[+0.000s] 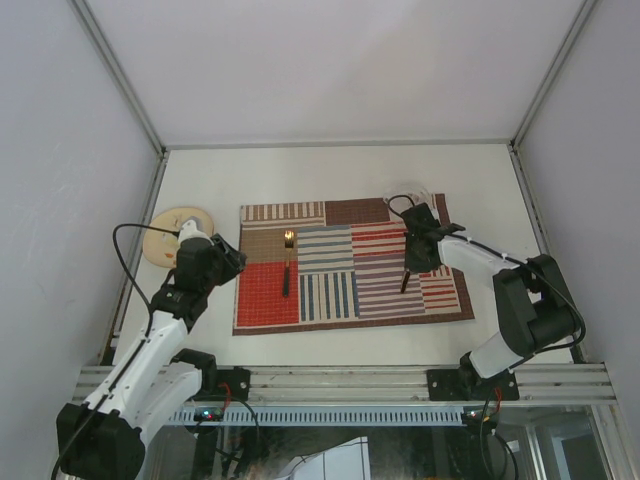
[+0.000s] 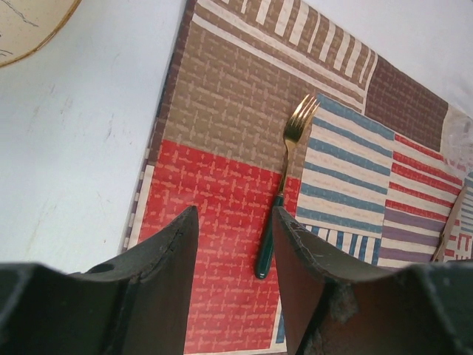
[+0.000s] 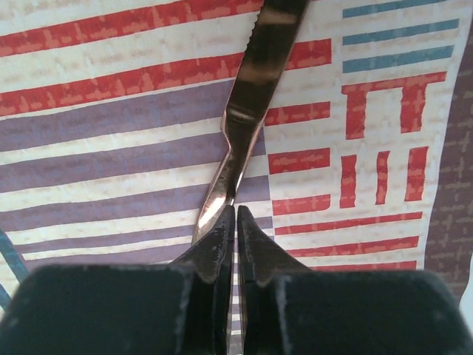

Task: Set the dinner table for one person
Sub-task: Move the knife to the napkin.

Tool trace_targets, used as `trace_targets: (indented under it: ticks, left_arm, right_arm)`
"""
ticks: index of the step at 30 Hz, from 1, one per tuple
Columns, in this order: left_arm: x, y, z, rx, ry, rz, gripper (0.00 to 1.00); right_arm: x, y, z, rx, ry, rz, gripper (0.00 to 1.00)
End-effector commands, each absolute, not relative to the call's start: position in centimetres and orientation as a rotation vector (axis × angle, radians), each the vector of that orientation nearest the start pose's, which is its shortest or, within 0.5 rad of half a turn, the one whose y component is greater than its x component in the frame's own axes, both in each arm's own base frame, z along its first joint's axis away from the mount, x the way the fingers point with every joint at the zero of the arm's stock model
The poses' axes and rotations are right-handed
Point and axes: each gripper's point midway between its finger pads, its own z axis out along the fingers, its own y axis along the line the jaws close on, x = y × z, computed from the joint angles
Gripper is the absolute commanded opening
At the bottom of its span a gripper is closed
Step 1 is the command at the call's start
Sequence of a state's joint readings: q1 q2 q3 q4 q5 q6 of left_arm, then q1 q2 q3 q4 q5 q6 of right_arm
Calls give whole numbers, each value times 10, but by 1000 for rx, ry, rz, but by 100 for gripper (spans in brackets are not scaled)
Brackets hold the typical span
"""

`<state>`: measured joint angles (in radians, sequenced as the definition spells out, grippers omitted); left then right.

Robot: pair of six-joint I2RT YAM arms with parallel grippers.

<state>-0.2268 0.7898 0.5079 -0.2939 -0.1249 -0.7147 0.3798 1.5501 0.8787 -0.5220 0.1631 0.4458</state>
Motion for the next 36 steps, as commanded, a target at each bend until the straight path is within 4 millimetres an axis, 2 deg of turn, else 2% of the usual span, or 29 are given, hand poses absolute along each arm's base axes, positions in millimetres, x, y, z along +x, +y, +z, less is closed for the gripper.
trace_targets:
  ticks: [1,10,11,13,16,22,26,30,36]
  left_arm:
    - [284,-70,146,-575,2031,-435,49]
    - [285,-70,145,-576,2031,-435,49]
    - [285,-70,145,-578,2032,-435,49]
    - [284,-70,144,-576,2035,-437,49]
    - [284,-70,145,-576,2031,-435,49]
    - [286,-69,143,-580,2036,-423,49]
    - [287,-63,141,-615,2031,-388,49]
    - [285,-50,132,-735,2001,-340,48]
    - [281,-21,120,-999,1872,-246,48]
  right_arm:
    - [286,106,31,115,2707,41,0]
    - [275,107,26,117,2727,51,0]
    - [275,107,27,118,2726,54,1]
    - [274,110,33,117,2717,61,12]
    - [273,112,53,112,2667,73,20]
    - [275,117,111,109,2533,132,27]
    - [280,125,144,111,2414,204,28]
    - [290,145,167,114,2295,327,28]
    - [293,191,193,58,2201,591,28]
